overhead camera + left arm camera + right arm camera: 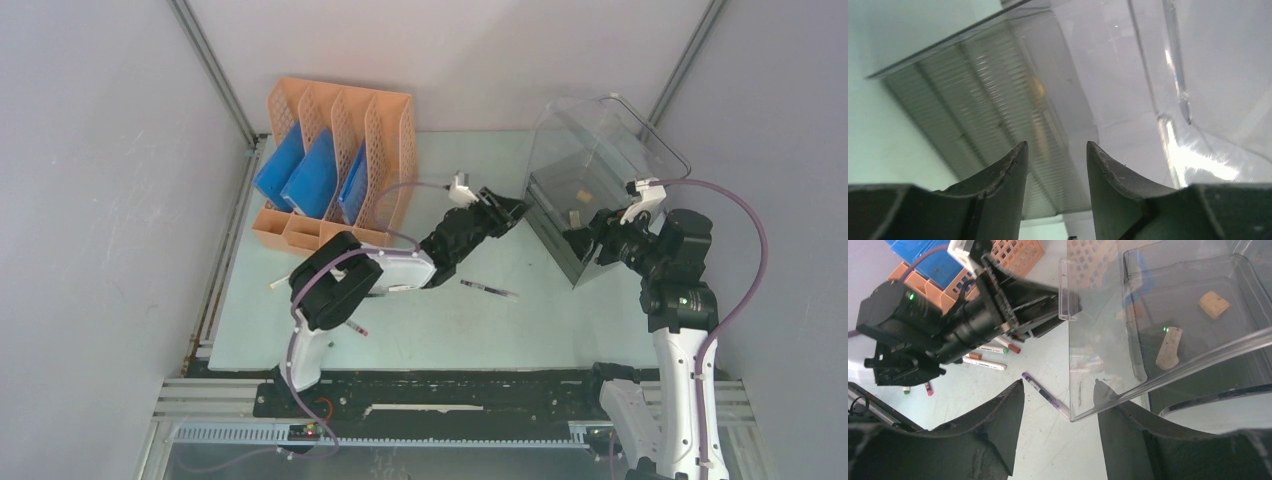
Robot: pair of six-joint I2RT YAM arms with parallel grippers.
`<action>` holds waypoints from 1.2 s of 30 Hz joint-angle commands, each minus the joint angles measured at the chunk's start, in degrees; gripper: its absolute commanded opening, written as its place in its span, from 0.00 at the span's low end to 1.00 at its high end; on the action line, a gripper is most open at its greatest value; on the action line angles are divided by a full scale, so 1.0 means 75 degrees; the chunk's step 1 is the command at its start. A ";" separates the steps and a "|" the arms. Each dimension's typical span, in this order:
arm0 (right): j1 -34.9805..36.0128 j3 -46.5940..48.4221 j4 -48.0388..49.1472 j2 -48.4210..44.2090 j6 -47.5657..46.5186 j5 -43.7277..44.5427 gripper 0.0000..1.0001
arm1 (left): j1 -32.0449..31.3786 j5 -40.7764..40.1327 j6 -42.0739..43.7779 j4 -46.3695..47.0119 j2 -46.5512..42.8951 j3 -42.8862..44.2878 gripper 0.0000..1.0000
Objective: Organize the desk
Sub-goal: Place the stationery in the drawer.
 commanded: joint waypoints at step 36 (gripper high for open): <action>0.0084 0.0206 0.0223 0.0036 -0.0458 -0.0418 0.63 | -0.0054 -0.3070 0.5006 -0.0125 -0.9120 -0.8833 1.00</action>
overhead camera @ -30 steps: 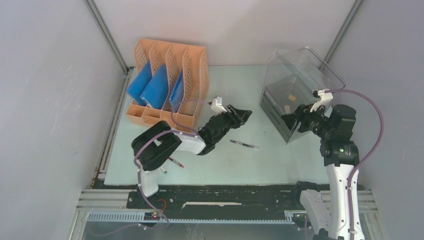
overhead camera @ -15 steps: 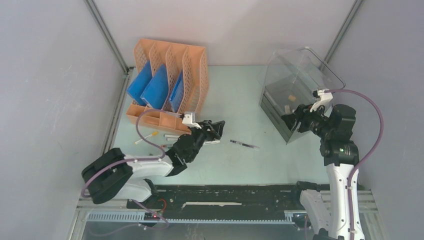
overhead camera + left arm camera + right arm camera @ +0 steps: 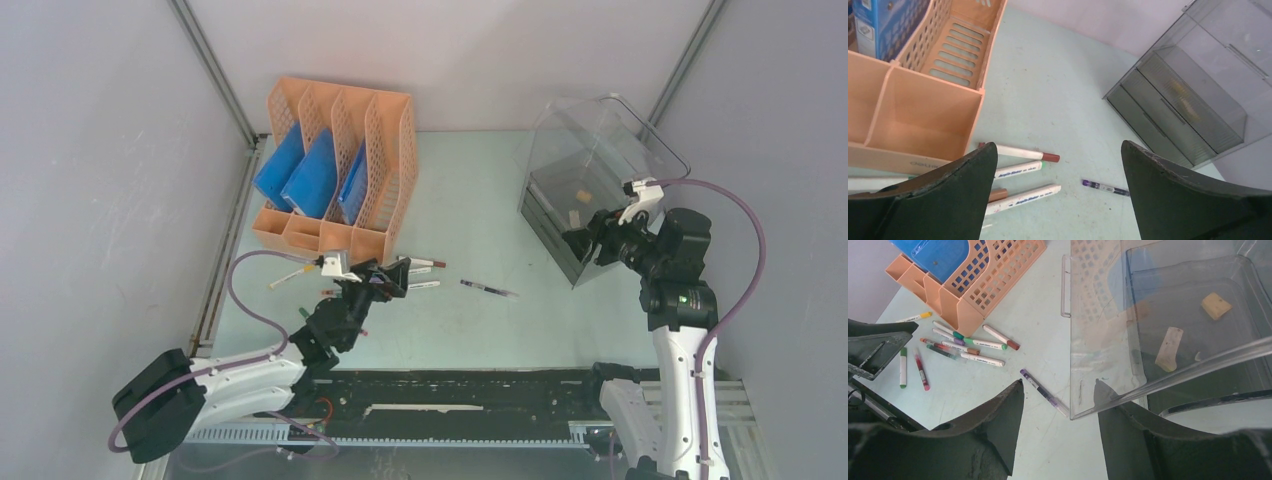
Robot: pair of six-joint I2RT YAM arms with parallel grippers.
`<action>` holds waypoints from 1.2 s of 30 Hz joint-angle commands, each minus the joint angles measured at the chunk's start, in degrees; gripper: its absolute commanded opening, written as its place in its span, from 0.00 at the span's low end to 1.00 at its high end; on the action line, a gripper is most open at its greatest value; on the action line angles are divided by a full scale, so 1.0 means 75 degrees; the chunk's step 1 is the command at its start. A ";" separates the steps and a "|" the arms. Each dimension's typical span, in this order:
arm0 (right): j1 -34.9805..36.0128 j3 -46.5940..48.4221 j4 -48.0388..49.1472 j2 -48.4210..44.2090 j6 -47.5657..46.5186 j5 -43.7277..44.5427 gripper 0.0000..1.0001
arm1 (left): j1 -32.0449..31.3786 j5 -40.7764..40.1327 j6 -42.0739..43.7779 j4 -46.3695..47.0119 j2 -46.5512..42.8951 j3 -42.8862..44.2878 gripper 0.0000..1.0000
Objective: Organize the desk
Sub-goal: Place the stationery in the drawer, then close the drawer in the storage box.
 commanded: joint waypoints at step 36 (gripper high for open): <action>-0.0511 0.0161 -0.2671 -0.0373 -0.3691 0.0690 0.79 | -0.0058 0.4230 -0.1813 0.0519 0.2608 0.2074 0.98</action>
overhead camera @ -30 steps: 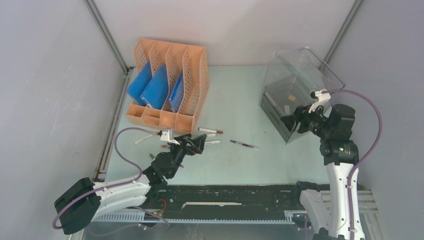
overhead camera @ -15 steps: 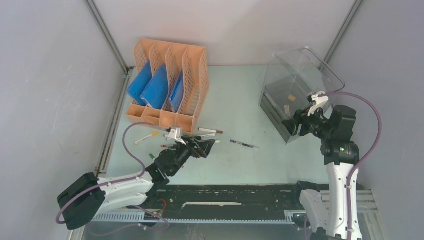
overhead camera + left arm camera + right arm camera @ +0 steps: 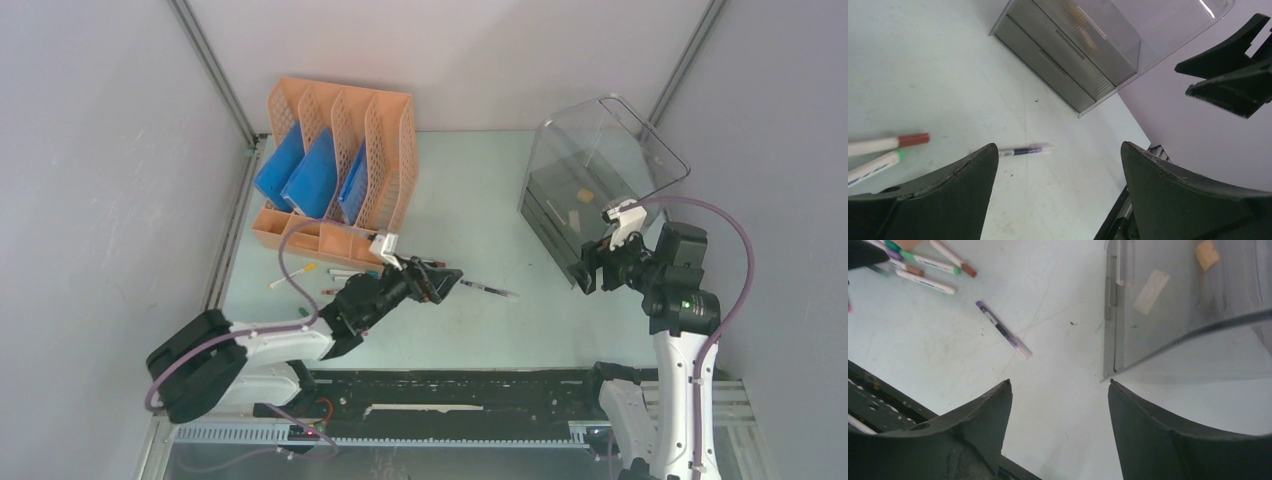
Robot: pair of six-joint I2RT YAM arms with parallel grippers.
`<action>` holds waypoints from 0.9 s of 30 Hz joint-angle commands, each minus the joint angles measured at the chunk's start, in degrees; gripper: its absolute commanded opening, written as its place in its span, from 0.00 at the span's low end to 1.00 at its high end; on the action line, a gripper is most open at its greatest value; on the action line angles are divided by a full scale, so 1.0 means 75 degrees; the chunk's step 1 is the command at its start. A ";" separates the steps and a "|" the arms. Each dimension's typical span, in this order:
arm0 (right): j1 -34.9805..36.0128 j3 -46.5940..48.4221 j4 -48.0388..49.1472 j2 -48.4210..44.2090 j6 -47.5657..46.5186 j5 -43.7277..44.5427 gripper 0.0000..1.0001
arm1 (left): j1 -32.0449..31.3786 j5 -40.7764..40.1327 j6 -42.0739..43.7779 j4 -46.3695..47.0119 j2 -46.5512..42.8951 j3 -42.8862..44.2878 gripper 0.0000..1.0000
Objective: Organize the desk
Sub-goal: Close the drawer in the storage box.
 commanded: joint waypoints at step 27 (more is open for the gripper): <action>0.0617 -0.0639 -0.0004 -0.0490 -0.0491 0.0807 0.81 | -0.0177 0.1149 -0.3553 0.0639 0.7441 0.7460 0.71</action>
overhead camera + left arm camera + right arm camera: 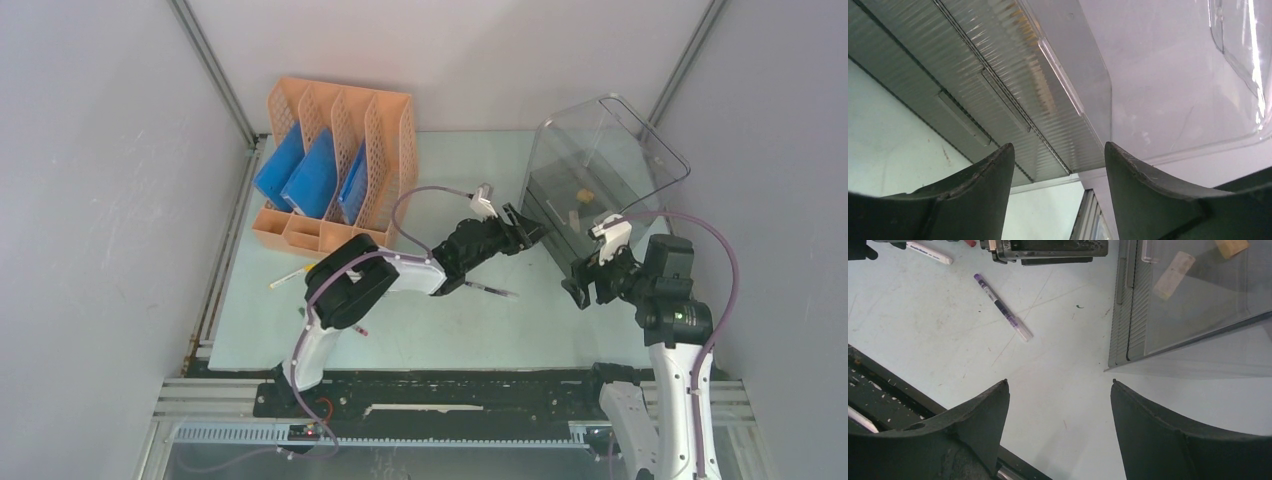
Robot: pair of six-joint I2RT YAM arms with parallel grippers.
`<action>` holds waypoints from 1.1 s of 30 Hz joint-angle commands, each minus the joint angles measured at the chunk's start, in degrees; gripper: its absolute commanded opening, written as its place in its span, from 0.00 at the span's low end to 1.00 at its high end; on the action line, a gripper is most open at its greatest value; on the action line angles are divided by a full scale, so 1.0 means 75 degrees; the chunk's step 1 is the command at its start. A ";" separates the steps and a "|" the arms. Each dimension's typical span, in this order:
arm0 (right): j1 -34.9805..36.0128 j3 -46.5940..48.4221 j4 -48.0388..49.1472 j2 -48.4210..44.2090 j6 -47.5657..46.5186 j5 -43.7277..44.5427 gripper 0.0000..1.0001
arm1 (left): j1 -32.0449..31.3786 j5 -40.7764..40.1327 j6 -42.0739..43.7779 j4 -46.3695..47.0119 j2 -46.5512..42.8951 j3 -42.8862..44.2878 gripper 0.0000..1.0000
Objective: Organize the desk
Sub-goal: Close the drawer in the storage box, then open the drawer in the storage box.
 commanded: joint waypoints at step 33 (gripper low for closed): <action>0.0374 -0.0146 0.0514 -0.0144 0.0192 0.0708 0.81 | 0.0358 0.0593 -0.1815 0.0078 0.2098 0.2203 0.33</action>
